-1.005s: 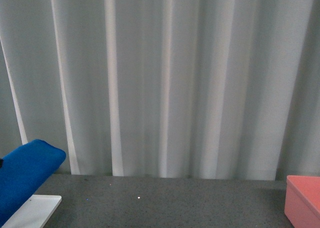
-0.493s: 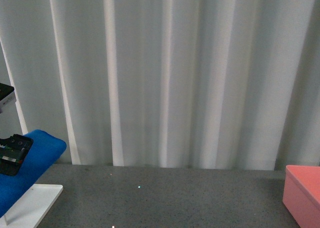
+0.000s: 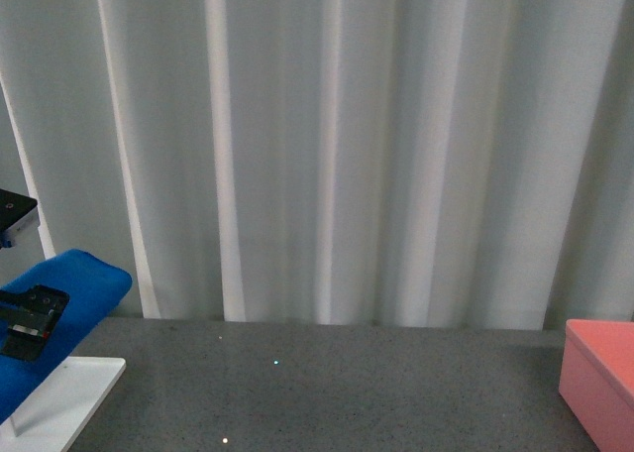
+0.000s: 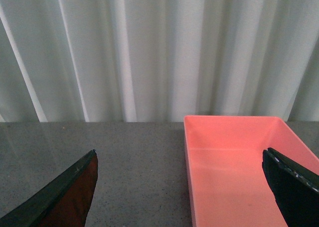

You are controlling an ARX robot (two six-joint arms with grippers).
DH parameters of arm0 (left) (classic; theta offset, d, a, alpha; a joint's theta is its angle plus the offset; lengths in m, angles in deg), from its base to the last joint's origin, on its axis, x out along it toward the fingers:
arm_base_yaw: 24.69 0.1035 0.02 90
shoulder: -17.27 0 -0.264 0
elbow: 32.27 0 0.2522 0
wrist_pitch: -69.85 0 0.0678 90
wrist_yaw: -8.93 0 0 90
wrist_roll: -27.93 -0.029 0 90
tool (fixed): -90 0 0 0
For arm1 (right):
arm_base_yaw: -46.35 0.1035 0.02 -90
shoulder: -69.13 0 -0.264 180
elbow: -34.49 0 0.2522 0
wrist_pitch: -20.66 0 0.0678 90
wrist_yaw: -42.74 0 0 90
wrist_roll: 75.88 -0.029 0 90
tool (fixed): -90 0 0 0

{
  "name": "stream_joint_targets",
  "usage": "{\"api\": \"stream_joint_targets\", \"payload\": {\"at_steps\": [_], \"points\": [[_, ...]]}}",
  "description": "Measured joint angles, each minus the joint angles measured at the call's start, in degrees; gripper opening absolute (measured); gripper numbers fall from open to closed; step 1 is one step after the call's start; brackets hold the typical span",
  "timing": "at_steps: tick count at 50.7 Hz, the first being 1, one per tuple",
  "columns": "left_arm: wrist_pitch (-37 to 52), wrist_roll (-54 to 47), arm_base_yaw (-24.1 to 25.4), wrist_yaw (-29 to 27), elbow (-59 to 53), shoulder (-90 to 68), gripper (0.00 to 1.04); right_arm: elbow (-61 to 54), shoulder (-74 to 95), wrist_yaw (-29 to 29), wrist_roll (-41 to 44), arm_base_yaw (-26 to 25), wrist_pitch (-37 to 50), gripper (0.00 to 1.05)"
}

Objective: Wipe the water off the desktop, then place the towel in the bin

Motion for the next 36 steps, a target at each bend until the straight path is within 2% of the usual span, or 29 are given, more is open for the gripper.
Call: {"api": "stream_joint_targets", "payload": {"at_steps": [17, 36], "points": [[1.9, 1.7, -0.3, -1.3, 0.0, -0.9, 0.98, 0.0, 0.0, 0.0, 0.0, 0.0, 0.0, 0.98], [-0.3, 5.5, 0.0, -1.2, -0.5, -1.7, 0.41, 0.0, 0.0, 0.0, 0.0, 0.0, 0.0, 0.98]]}}
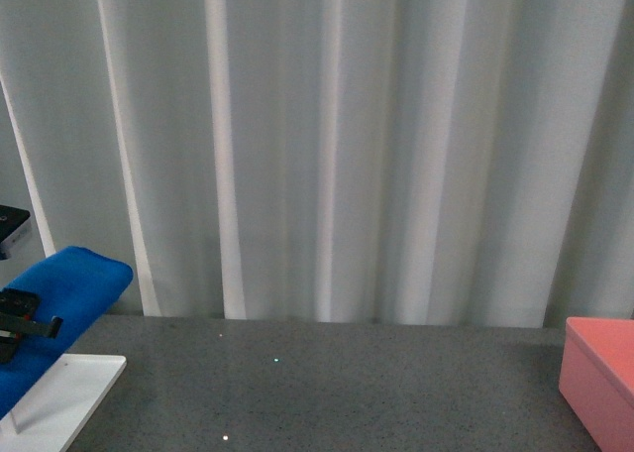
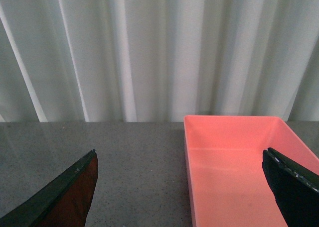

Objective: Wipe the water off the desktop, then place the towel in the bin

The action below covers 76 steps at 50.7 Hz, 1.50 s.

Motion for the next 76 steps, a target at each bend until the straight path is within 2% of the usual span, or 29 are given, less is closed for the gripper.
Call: {"api": "stream_joint_targets", "payload": {"at_steps": [14, 28, 30, 36, 40, 44, 49, 54, 58, 67, 70, 72, 76], "points": [[1.7, 4.2, 0.2, 7.6, -2.4, 3.2, 0.05, 0.0, 0.0, 0.0, 0.0, 0.0, 0.0, 0.98], [6.5, 11.1, 0.8, 18.6, -7.9, 16.4, 0.05, 0.0, 0.0, 0.0, 0.0, 0.0, 0.0, 0.98], [8.2, 13.3, 0.8, 21.6, -9.7, 19.6, 0.05, 0.0, 0.0, 0.0, 0.0, 0.0, 0.0, 0.98], [11.9, 16.6, -0.7, 26.8, -15.4, 26.4, 0.05, 0.0, 0.0, 0.0, 0.0, 0.0, 0.0, 0.98], [14.3, 19.3, -4.8, 30.4, -20.9, 32.1, 0.05, 0.0, 0.0, 0.0, 0.0, 0.0, 0.0, 0.98], [19.1, 22.9, -11.5, 34.2, -26.5, 36.9, 0.05, 0.0, 0.0, 0.0, 0.0, 0.0, 0.0, 0.98], [23.1, 25.4, -17.7, 34.7, -29.9, 38.9, 0.05, 0.0, 0.0, 0.0, 0.0, 0.0, 0.0, 0.98], [25.6, 26.9, -25.6, 32.2, -31.9, 37.9, 0.05, 0.0, 0.0, 0.0, 0.0, 0.0, 0.0, 0.98], [27.7, 27.7, -29.6, 30.7, -32.3, 35.0, 0.05, 0.0, 0.0, 0.0, 0.0, 0.0, 0.0, 0.98], [29.4, 27.8, -33.6, 26.3, -32.2, 31.6, 0.05, 0.0, 0.0, 0.0, 0.0, 0.0, 0.0, 0.98], [29.4, 27.8, -33.8, 26.2, -32.2, 31.5, 0.05, 1.3, 1.7, -5.2, 1.2, -1.6, -4.0, 0.98], [29.4, 27.8, -33.8, 26.1, -32.2, 31.5, 0.05, 3.1, 5.5, -11.7, 2.3, -4.5, -8.0, 0.98], [29.4, 27.8, -33.9, 25.8, -32.2, 31.5, 0.05, 4.7, 13.6, -22.7, 2.8, -11.2, -5.6, 0.98]]}}
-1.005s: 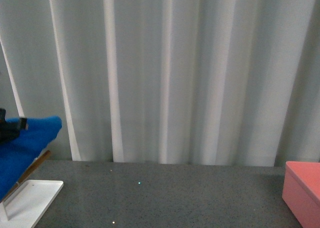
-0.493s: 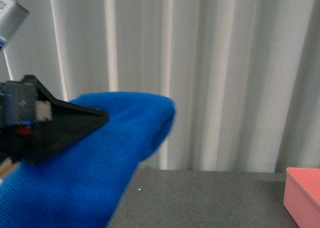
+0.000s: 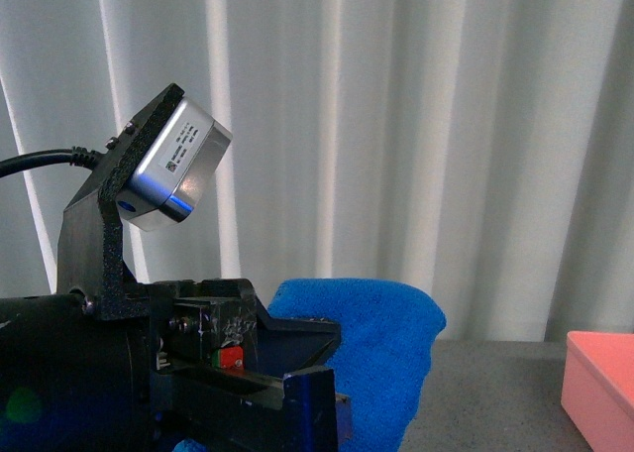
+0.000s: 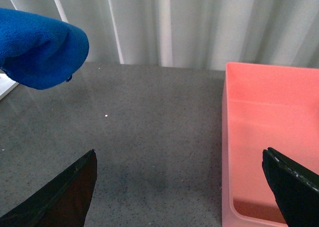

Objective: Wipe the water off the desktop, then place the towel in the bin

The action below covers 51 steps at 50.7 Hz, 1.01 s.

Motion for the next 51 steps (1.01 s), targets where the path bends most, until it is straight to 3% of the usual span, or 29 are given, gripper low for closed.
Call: {"api": "stream_joint_targets", "payload": {"at_steps": [5, 10, 17, 31, 40, 51], "points": [[0.0, 0.0, 0.0, -0.1, 0.0, 0.0, 0.05, 3.7, 10.6, -13.8, -0.1, -5.9, 7.7, 0.98], [0.0, 0.0, 0.0, -0.2, 0.0, 0.0, 0.05, 6.7, 19.4, -24.3, -0.2, -5.3, 10.9, 0.98], [0.0, 0.0, 0.0, -0.1, 0.0, 0.0, 0.05, 8.9, 31.1, -32.4, -3.8, -1.9, 16.4, 0.98], [0.0, 0.0, 0.0, -0.2, 0.0, 0.0, 0.05, 9.0, 47.6, -30.9, -12.5, 9.5, 33.4, 0.98], [0.0, 0.0, 0.0, -0.2, 0.0, 0.0, 0.05, 9.0, 57.1, -23.1, -12.8, 17.6, 42.4, 0.98], [0.0, 0.0, 0.0, -0.2, 0.0, 0.0, 0.05, 10.3, 66.7, -21.9, -13.1, 24.3, 50.4, 0.98]]}}
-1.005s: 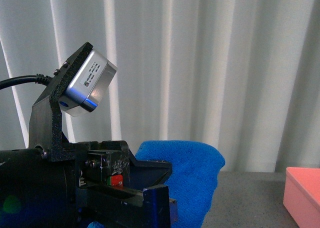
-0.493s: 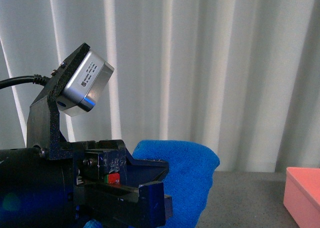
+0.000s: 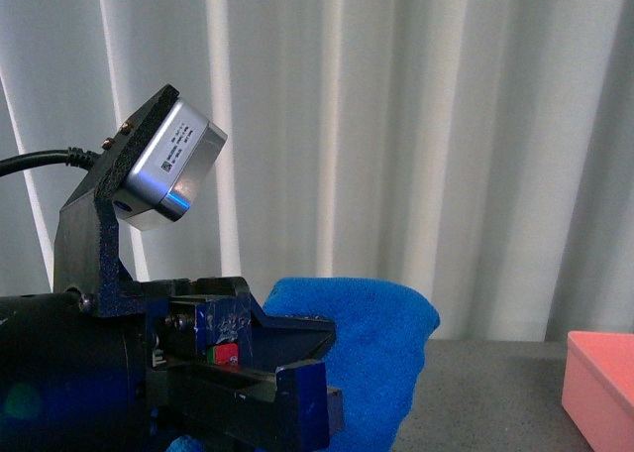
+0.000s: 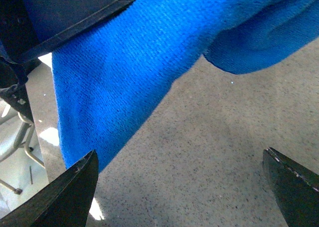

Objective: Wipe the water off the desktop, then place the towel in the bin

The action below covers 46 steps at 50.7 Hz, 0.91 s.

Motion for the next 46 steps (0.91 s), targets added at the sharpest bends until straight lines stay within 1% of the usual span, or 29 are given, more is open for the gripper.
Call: {"api": "stream_joint_targets", "payload": {"at_steps": [8, 18, 25, 31, 33, 38, 40, 41, 43, 44, 46], "points": [[0.0, 0.0, 0.0, 0.0, 0.0, 0.0, 0.05, 2.4, 6.8, -1.4, -2.4, 3.7, 9.0, 0.98], [0.0, 0.0, 0.0, 0.0, 0.0, 0.0, 0.05, 5.7, 13.6, -3.3, -5.0, 6.6, 15.8, 0.98], [0.0, 0.0, 0.0, 0.0, 0.0, 0.0, 0.05, 8.3, 17.6, -2.6, -7.5, 8.2, 20.3, 0.98], [0.0, 0.0, 0.0, 0.0, 0.0, 0.0, 0.05, 11.1, 19.8, -0.1, -10.2, 9.1, 21.5, 0.97], [0.0, 0.0, 0.0, 0.0, 0.0, 0.0, 0.05, 11.7, 20.1, 0.6, -10.5, 9.2, 21.1, 0.93], [0.0, 0.0, 0.0, -0.2, 0.0, 0.0, 0.05, 13.3, 21.3, 2.7, -10.8, 9.5, 19.1, 0.76], [0.0, -0.1, 0.0, -0.3, 0.0, 0.0, 0.05, 13.5, 22.0, 2.9, -11.1, 9.5, 19.1, 0.67], [0.0, -0.1, 0.0, -0.3, 0.0, 0.0, 0.05, 13.5, 22.1, 3.0, -11.1, 9.5, 19.1, 0.65], [0.0, -0.2, 0.0, -0.3, 0.0, 0.0, 0.05, 13.5, 22.4, 3.0, -11.1, 9.6, 19.1, 0.58], [0.0, -0.2, 0.0, -0.3, 0.0, 0.0, 0.05, 13.5, 22.5, 3.1, -11.1, 9.7, 19.4, 0.53], [0.0, -0.2, 0.0, -0.3, 0.0, 0.0, 0.05, 13.5, 22.6, 3.4, -11.1, 9.7, 19.5, 0.48]]}}
